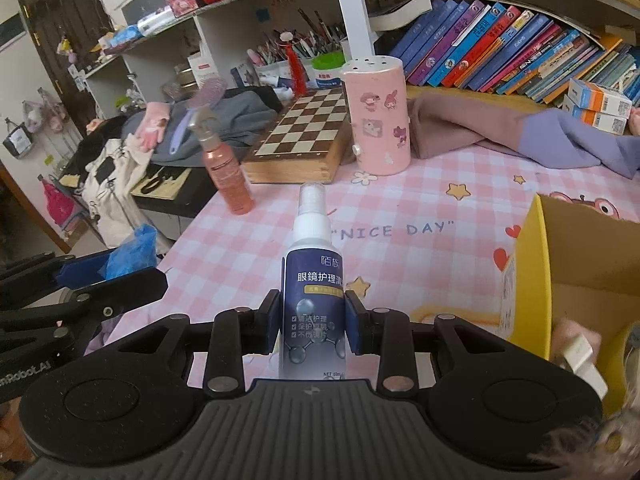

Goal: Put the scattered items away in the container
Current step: 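Lift the blue item and spray bottle with both tools and carry them to the box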

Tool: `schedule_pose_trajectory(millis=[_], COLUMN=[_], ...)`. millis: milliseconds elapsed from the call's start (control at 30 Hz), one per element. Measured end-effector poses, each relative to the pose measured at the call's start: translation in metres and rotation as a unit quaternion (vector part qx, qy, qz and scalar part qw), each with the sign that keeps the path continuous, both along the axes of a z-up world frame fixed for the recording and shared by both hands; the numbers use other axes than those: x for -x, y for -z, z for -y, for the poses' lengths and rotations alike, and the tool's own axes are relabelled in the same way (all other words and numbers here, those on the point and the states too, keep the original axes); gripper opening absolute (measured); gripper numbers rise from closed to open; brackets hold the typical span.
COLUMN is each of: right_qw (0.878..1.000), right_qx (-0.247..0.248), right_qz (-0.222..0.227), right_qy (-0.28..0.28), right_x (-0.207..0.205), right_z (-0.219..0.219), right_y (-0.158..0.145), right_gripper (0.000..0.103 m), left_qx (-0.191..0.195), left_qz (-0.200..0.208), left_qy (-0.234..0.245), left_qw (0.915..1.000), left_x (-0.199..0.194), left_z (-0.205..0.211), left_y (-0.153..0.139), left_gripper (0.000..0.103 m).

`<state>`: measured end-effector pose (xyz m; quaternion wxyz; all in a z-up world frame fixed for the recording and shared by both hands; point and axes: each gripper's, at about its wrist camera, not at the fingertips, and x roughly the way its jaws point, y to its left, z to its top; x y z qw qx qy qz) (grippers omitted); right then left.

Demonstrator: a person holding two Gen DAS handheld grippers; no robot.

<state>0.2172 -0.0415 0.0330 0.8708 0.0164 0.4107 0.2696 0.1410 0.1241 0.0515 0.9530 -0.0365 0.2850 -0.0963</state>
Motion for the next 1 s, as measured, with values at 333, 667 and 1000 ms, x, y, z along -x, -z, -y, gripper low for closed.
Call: schedule_pose_trajectory(millis=[333,667,1000], right_qw=[1.0,0.999,0.997], right_qx=[-0.014,-0.023,-0.017], right_qz=[0.001,0.004,0.002], right_qy=[0.017,0.038,0.074], right_x=[0.057,0.11,0.157], right_z=[0.02,0.031,0.044], right_y=[-0.008,-0.009,-0.002], right_gripper=[0.03,0.03,0.03], left_qx=[0.027,0.045,0.055], left_qz=[0.008,0.007,-0.001], left_qy=[0.018,0.041,0.058], left_qw=[0.9994,0.9981,0.9968], left_x=[0.044,0.079,0.109], left_z=[0.0,0.01,0.014], left_y=[-0.011,-0.009,-0.004], left_gripper=[0.04,0.039,0.039])
